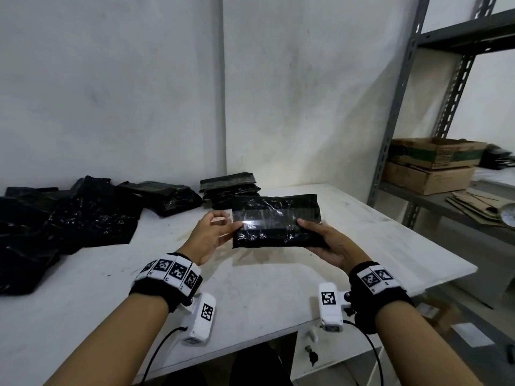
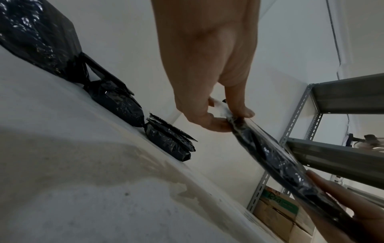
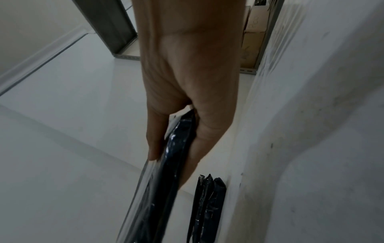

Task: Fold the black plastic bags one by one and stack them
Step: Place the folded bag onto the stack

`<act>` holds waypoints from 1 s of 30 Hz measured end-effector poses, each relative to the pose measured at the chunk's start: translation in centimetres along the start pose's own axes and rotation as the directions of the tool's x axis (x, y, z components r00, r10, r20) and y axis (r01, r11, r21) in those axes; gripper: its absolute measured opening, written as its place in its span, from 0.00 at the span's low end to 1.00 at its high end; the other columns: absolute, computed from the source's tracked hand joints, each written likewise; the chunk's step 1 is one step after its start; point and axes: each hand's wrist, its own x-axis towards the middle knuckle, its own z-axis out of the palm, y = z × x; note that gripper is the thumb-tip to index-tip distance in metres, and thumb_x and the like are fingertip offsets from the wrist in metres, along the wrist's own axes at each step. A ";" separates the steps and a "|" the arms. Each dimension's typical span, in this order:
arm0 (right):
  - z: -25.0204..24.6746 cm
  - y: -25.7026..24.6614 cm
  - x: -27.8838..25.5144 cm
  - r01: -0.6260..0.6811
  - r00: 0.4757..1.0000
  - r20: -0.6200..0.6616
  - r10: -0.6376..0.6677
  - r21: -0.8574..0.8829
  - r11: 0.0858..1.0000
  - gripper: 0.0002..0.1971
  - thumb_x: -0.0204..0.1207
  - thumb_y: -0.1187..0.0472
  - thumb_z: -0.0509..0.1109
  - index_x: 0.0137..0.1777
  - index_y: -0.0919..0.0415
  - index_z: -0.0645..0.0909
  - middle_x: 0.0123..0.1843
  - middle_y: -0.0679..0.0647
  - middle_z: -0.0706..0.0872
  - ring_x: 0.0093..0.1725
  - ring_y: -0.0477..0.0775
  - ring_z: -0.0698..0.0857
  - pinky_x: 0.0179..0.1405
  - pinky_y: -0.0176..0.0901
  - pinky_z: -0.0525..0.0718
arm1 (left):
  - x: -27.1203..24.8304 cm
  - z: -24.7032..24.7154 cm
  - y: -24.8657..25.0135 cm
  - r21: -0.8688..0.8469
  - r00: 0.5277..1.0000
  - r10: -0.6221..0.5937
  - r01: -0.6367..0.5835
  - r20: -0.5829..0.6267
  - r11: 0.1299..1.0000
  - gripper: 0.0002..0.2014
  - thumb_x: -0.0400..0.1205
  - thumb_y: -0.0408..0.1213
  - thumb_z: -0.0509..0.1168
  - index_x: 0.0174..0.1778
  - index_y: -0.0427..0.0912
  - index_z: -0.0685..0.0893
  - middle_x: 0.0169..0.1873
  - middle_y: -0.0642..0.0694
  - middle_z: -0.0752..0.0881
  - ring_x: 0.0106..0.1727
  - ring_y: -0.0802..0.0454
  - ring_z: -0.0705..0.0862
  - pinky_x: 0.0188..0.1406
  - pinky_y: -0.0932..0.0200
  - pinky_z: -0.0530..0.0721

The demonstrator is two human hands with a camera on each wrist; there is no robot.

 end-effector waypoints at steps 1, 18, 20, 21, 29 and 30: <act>0.0 0.1 0.2 0.017 1.000 -0.003 -0.017 0.015 1.000 0.24 0.72 0.67 0.74 0.69 0.65 0.76 0.54 0.60 0.90 0.47 0.54 0.91 0.43 0.42 0.90 | 0.0 -0.1 0.1 -0.017 1.000 0.001 -0.001 -0.005 1.000 0.12 0.76 0.25 0.70 0.48 0.41 0.76 0.55 0.34 0.84 0.49 0.44 0.88 0.45 0.59 0.89; 0.7 0.5 1.1 0.142 0.986 -0.095 -0.140 0.015 0.990 0.09 0.76 0.70 0.72 0.54 0.62 0.80 0.44 0.57 0.91 0.39 0.50 0.90 0.34 0.37 0.88 | 0.4 -0.7 0.0 0.315 0.900 0.343 -0.254 -0.269 0.914 0.06 0.80 0.35 0.70 0.48 0.36 0.87 0.38 0.46 0.87 0.39 0.55 0.84 0.41 0.65 0.83; 1.0 0.5 1.1 0.147 0.986 -0.079 -0.146 0.014 0.989 0.08 0.77 0.70 0.71 0.54 0.62 0.80 0.44 0.56 0.91 0.38 0.49 0.90 0.34 0.37 0.88 | 0.6 -0.5 0.0 0.334 0.917 0.320 -0.232 -0.239 0.914 0.07 0.79 0.34 0.71 0.49 0.36 0.89 0.40 0.43 0.90 0.42 0.52 0.86 0.49 0.60 0.86; 1.0 0.5 1.1 0.150 0.986 -0.071 -0.149 0.016 0.988 0.08 0.77 0.70 0.71 0.54 0.62 0.80 0.44 0.57 0.91 0.38 0.49 0.90 0.34 0.37 0.88 | 0.7 -0.4 -0.1 0.337 0.925 0.297 -0.208 -0.238 0.918 0.07 0.79 0.35 0.71 0.49 0.36 0.89 0.40 0.43 0.90 0.42 0.51 0.87 0.52 0.57 0.86; 1.6 1.0 1.4 0.124 0.992 -0.009 -0.124 0.043 0.991 0.17 0.74 0.68 0.73 0.63 0.65 0.78 0.55 0.62 0.89 0.46 0.53 0.90 0.39 0.39 0.89 | 0.7 0.3 -0.6 0.262 0.948 0.188 -0.119 -0.255 0.958 0.09 0.78 0.32 0.72 0.52 0.33 0.88 0.45 0.40 0.90 0.48 0.47 0.88 0.55 0.55 0.86; 1.7 1.0 1.5 0.122 0.992 -0.003 -0.122 0.044 0.992 0.16 0.75 0.69 0.72 0.62 0.64 0.78 0.54 0.62 0.89 0.45 0.53 0.90 0.39 0.39 0.89 | 0.7 0.4 -0.6 0.264 0.950 0.184 -0.115 -0.252 0.958 0.08 0.79 0.32 0.71 0.52 0.34 0.88 0.44 0.41 0.90 0.47 0.48 0.89 0.53 0.57 0.86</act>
